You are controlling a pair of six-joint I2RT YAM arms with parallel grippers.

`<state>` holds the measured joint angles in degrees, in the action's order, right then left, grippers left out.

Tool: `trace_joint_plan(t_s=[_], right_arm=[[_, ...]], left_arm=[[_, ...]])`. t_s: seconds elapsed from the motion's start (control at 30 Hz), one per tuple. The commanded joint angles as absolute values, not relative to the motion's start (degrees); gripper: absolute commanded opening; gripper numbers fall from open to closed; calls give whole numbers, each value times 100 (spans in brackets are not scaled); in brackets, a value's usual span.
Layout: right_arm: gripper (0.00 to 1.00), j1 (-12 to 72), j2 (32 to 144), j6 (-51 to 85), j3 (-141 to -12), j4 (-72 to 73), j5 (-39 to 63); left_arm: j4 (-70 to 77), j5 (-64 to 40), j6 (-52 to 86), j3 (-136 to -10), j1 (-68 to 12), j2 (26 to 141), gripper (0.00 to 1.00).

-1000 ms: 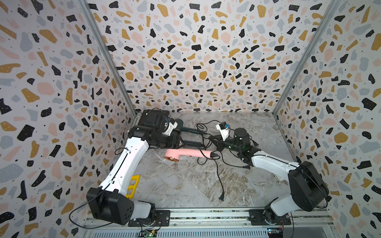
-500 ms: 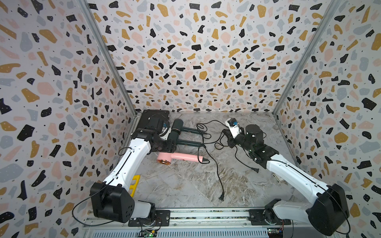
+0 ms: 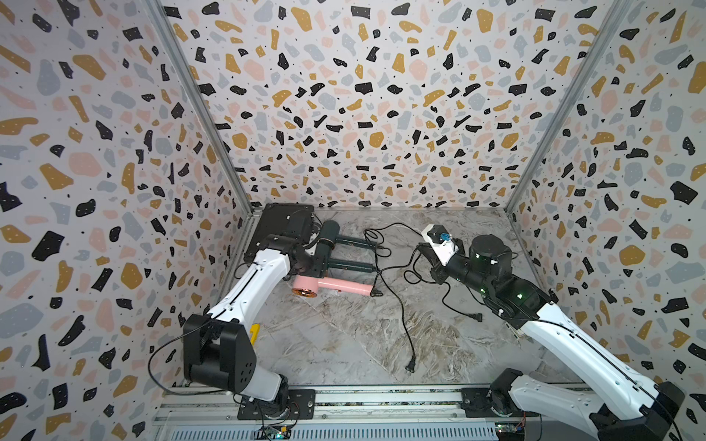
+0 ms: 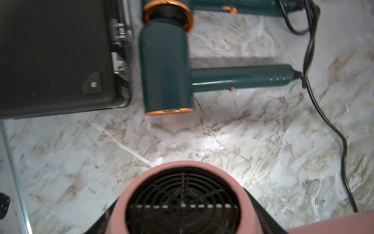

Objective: Wrap the cord around the hair dryer
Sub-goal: Wrap the power cord around the hair dryer.

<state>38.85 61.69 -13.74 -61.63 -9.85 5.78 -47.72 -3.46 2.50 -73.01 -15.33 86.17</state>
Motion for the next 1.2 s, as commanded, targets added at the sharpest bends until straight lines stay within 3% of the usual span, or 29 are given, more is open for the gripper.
trace_joint_plan(t_s=[0.0,0.33,0.47,0.67,0.87,0.97,1.07,1.17], right_arm=[[0,3911,6451,-1708,-6604,-1090,492],[0,3825,8057,-1818,-7369,-1000,-288],[0,3499,8459,-1275,-7298,-820,-497],[0,3341,8419,-773,-6662,-453,-281],[0,3340,8195,-341,-5849,-51,-140],[0,3350,8075,-134,-5490,26,-17],[0,3417,7904,40,-5159,-29,117],[0,3610,7658,108,-4848,-172,98]], left_arm=[[-4671,-1007,-203,-7160,-1731,8400,0],[-4801,-3725,-869,-6677,-2157,7763,0],[-3845,-4213,-104,-6383,-2025,6965,0],[-2146,-5141,1765,-6079,-1216,6569,0],[1244,-5123,4737,-5214,-724,6600,0],[2273,-4819,5772,-5028,-596,6836,0],[2174,-4189,5859,-5112,-465,6948,0],[1089,-3241,5333,-5455,-301,6987,0]])
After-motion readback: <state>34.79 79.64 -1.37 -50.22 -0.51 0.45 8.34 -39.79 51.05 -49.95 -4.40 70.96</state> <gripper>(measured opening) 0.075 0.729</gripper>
